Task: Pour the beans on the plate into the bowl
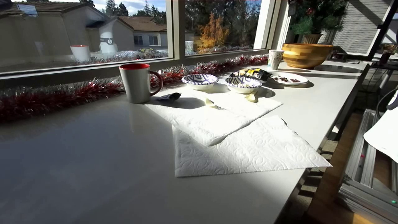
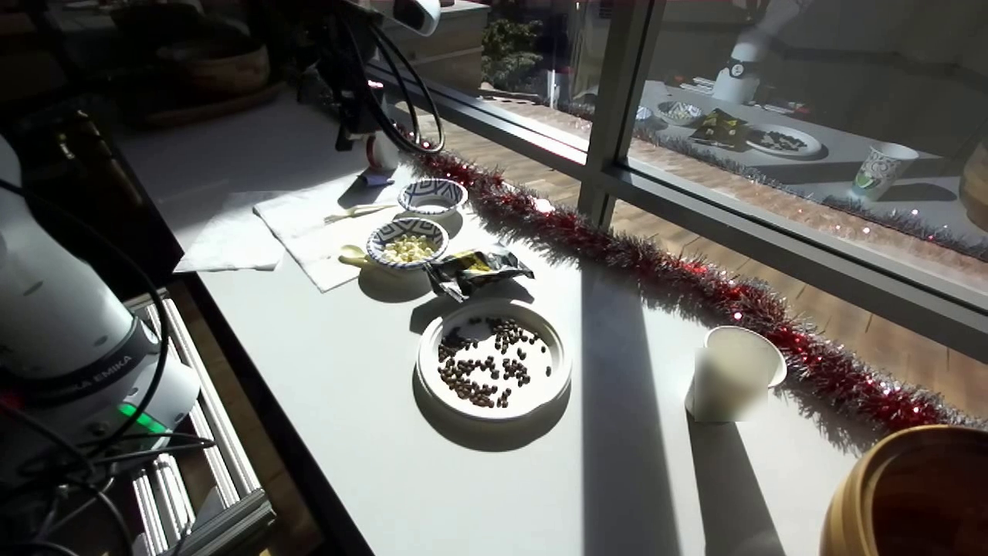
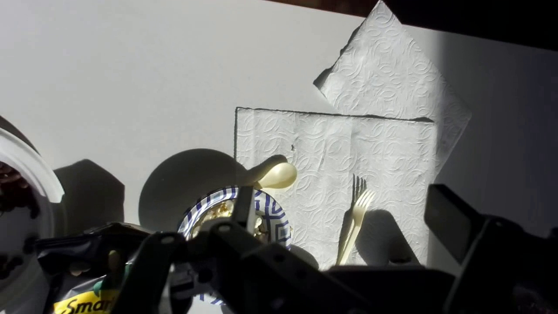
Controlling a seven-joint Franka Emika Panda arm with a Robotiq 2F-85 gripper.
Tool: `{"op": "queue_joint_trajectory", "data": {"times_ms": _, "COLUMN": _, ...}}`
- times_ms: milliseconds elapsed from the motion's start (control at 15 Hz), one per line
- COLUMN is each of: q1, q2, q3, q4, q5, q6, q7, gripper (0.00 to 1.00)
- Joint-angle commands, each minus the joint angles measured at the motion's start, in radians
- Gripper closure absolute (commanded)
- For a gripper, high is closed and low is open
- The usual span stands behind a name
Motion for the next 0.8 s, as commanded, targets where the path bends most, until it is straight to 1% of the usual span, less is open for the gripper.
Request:
{"op": "queue_joint_trajectory", "data": {"times_ms": 0, "q1": -0.079, "q2": 0.077, "q3": -0.102, "q4": 0.076, "q5": -0.05, "q6": -0.063, "q7": -0.156, "gripper": 0.0}}
{"op": "queue_joint_trajectory", "data": {"times_ms": 67, "q1": -0.099, "q2": 0.102, "q3": -0.13, "q4": 0.09, "q5": -0.055, "q6": -0.054, "q7": -0.184, "gripper": 0.0}}
{"op": "queue_joint_trajectory", "data": {"times_ms": 200, "q1": -0.147, "q2": 0.146, "q3": -0.164, "q4": 0.104, "q5": -0.124, "q6": 0.036, "q7": -0.21, "gripper": 0.0}}
{"op": "queue_joint_trajectory", "data": {"times_ms": 333, "q1": -0.183, "q2": 0.195, "q3": -0.193, "q4": 0.109, "q5": -0.154, "q6": 0.145, "q7": -0.222, "gripper": 0.0}}
{"op": "queue_joint_trajectory", "data": {"times_ms": 600, "q1": -0.235, "q2": 0.288, "q3": -0.228, "q4": 0.084, "q5": -0.113, "q6": 0.399, "q7": -0.237, "gripper": 0.0}}
{"op": "queue_joint_trajectory", "data": {"times_ms": 733, "q1": -0.264, "q2": 0.325, "q3": -0.244, "q4": 0.072, "q5": -0.091, "q6": 0.47, "q7": -0.243, "gripper": 0.0}}
